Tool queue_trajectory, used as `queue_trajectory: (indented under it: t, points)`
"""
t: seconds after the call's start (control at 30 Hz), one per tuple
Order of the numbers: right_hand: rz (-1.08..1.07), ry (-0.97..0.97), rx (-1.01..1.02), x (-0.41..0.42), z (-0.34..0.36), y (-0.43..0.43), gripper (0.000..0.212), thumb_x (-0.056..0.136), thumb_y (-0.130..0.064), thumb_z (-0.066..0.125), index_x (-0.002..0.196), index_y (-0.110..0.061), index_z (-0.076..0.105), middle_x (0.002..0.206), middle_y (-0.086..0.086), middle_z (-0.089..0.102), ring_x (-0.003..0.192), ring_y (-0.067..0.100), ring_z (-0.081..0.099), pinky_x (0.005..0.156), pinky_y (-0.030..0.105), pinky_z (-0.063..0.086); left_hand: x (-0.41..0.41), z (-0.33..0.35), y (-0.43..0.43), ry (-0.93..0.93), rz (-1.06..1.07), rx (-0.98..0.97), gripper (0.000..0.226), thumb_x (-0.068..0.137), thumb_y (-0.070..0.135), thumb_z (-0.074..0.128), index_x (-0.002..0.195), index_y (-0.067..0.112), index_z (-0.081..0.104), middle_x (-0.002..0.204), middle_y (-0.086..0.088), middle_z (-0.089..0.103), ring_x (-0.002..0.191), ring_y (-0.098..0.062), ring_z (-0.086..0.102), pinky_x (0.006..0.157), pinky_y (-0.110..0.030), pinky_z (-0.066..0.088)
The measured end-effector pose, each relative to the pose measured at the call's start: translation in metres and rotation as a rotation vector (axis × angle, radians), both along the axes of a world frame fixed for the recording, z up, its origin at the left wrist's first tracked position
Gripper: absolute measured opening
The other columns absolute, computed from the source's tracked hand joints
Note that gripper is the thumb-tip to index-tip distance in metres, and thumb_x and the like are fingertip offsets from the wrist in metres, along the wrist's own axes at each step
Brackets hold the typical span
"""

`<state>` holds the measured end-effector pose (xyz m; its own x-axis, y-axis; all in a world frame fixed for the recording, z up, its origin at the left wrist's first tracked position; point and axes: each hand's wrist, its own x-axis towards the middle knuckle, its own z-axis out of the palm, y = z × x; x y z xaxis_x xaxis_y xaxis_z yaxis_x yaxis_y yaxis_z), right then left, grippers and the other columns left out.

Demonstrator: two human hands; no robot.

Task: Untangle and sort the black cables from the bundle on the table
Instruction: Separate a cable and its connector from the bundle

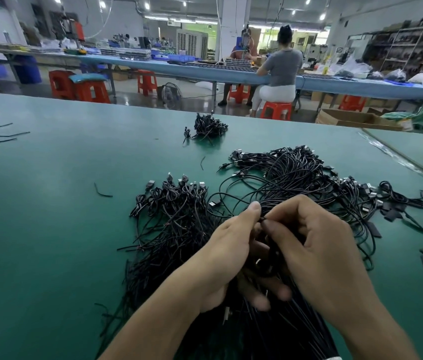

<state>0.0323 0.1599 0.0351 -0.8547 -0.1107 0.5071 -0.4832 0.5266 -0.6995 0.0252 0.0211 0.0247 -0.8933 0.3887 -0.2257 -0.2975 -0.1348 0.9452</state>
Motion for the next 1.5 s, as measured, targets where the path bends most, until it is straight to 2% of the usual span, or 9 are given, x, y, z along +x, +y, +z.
queue_trajectory:
  t: [0.1, 0.2, 0.43, 0.53, 0.87, 1.0, 1.1, 1.3, 1.5]
  points:
    - [0.030, -0.005, -0.085, 0.000, -0.001, -0.001, 0.022, 0.087, -0.009, 0.071, 0.079, -0.027, 0.062, 0.071, -0.013, 0.069, 0.043, 0.005, 0.060, 0.046, 0.015, 0.046, -0.002, -0.004, 0.002, -0.037, 0.064, -0.078, 0.069, 0.097, 0.068, 0.034, 0.099, 0.005, 0.060, 0.063, -0.012, 0.063, 0.030, -0.011, 0.045, 0.033, -0.011, 0.027]
    - [0.015, 0.036, -0.067, -0.001, -0.002, -0.003, 0.023, 0.085, -0.008, 0.072, 0.080, -0.029, 0.063, 0.077, -0.016, 0.069, 0.063, 0.003, 0.065, 0.057, 0.012, 0.048, -0.004, -0.005, 0.001, -0.021, 0.048, -0.101, 0.068, 0.092, 0.076, 0.029, 0.086, 0.015, 0.058, 0.056, -0.006, 0.058, 0.030, -0.009, 0.030, 0.036, -0.010, 0.020]
    - [0.089, -0.055, -0.182, -0.006, -0.004, 0.004, 0.022, 0.090, -0.009, 0.067, 0.082, -0.029, 0.063, 0.066, -0.002, 0.067, 0.048, 0.013, 0.062, 0.051, 0.024, 0.051, -0.005, -0.004, -0.008, 0.088, -0.129, -0.098, 0.073, 0.095, 0.071, 0.021, 0.065, 0.019, 0.062, 0.052, 0.004, 0.045, 0.033, -0.006, 0.025, 0.036, -0.011, 0.018]
    - [0.078, -0.039, -0.142, -0.009, -0.004, 0.011, 0.017, 0.085, -0.013, 0.072, 0.081, -0.029, 0.068, 0.074, -0.009, 0.072, 0.067, 0.009, 0.069, 0.061, 0.020, 0.052, -0.005, -0.005, -0.006, 0.112, -0.134, -0.102, 0.060, 0.098, 0.064, 0.028, 0.061, 0.024, 0.053, 0.051, 0.007, 0.037, 0.035, -0.006, 0.024, 0.036, -0.011, 0.018]
    - [-0.052, -0.279, -0.058, -0.015, -0.012, 0.024, 0.018, 0.086, -0.045, 0.060, 0.100, -0.039, 0.070, 0.091, -0.015, 0.072, 0.087, -0.005, 0.065, 0.079, 0.019, 0.050, -0.021, -0.016, -0.017, 0.429, 0.253, -0.365, 0.049, 0.098, 0.048, 0.040, 0.054, 0.027, 0.036, 0.047, 0.011, 0.030, 0.038, -0.009, 0.021, 0.036, -0.016, 0.018]
    - [-0.192, -0.429, 0.201, -0.012, -0.020, 0.016, 0.017, 0.089, -0.045, 0.065, 0.101, -0.034, 0.060, 0.091, -0.015, 0.063, 0.082, -0.002, 0.059, 0.068, 0.018, 0.045, -0.030, -0.015, -0.035, 0.484, 0.505, -0.413, 0.052, 0.100, 0.048, 0.041, 0.053, 0.028, 0.028, 0.048, 0.009, 0.028, 0.043, -0.013, 0.018, 0.042, -0.024, 0.018]
    - [-0.033, -0.500, 0.394, -0.005, -0.029, -0.004, 0.011, 0.089, -0.039, 0.069, 0.093, -0.032, 0.062, 0.085, -0.014, 0.064, 0.078, 0.001, 0.062, 0.075, 0.026, 0.053, -0.031, -0.016, -0.035, 0.531, 0.540, -0.473, 0.051, 0.093, 0.055, 0.038, 0.054, 0.026, 0.024, 0.050, 0.008, 0.026, 0.047, -0.014, 0.020, 0.051, -0.033, 0.020]
    - [0.112, -0.350, 0.657, 0.008, -0.048, -0.035, 0.038, 0.098, -0.045, 0.051, 0.135, -0.038, 0.045, 0.118, -0.012, 0.050, 0.118, 0.013, 0.045, 0.093, 0.029, 0.043, -0.032, -0.019, -0.033, 0.491, 0.482, -0.522, 0.049, 0.085, 0.057, 0.039, 0.051, 0.025, 0.024, 0.050, 0.010, 0.023, 0.051, -0.016, 0.020, 0.057, -0.041, 0.024]
    - [0.051, -0.300, 0.587, 0.011, -0.047, -0.041, 0.014, 0.097, -0.038, 0.053, 0.105, -0.028, 0.060, 0.101, -0.011, 0.058, 0.098, 0.010, 0.054, 0.078, 0.027, 0.047, -0.030, -0.019, -0.031, 0.441, 0.475, -0.465, 0.050, 0.088, 0.057, 0.036, 0.050, 0.027, 0.022, 0.051, 0.010, 0.024, 0.051, -0.016, 0.020, 0.059, -0.044, 0.023]
